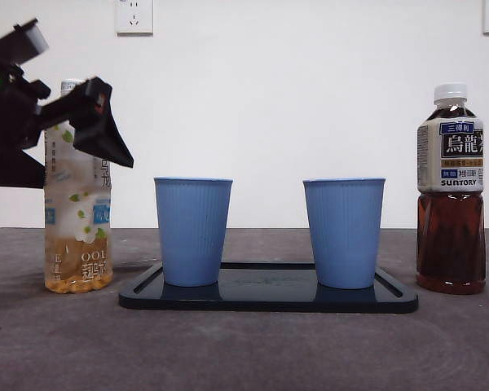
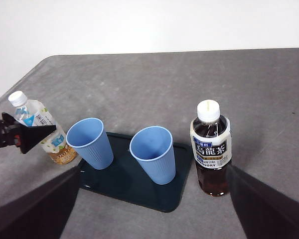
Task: Pour the drink into the cup
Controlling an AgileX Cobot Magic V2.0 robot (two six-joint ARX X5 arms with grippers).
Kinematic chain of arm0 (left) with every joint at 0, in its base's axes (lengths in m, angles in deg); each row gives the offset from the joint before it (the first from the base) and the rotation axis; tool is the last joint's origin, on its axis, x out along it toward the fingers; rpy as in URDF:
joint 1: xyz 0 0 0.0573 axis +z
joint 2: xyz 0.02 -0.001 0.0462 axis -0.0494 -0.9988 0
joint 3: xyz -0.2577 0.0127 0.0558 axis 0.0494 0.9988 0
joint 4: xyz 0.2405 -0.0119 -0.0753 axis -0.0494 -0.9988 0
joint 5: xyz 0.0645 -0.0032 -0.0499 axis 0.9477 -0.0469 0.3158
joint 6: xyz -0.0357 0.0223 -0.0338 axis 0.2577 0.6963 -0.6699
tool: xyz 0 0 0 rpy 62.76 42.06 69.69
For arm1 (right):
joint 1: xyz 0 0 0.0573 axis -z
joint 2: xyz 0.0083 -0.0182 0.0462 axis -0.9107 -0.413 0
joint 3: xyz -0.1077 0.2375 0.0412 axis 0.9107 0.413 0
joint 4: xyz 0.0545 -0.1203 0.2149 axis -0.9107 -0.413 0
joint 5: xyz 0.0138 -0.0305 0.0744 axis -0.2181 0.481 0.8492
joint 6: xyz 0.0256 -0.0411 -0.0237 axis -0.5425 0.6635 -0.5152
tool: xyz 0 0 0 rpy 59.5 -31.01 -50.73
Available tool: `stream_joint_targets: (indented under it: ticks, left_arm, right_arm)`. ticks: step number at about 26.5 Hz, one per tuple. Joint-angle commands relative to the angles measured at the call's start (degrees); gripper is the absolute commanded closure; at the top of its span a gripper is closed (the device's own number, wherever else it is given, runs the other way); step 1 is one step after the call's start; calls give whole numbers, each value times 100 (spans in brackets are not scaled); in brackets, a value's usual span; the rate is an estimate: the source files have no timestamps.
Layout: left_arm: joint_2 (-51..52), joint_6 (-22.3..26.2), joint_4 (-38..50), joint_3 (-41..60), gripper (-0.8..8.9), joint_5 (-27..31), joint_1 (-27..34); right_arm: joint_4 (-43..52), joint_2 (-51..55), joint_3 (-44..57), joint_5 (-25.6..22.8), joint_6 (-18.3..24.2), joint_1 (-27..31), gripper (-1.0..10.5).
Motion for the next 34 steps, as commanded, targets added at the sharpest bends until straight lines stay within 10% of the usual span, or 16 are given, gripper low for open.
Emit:
stream_joint_targets:
  ticks: [1,21,34]
  left_arm:
    - [-223,146,197,-31,260,92,-15]
    - [-57,153,39,-111,572,107,-17]
    - [1064,774,-3866,-1810,569,105,-181]
  right_arm:
    - [20,-20,-103,-2,-57,-24,478]
    - [20,-20,-103,-2,-13,-24,478]
    - [17,-20,-103,2,4,-24,479]
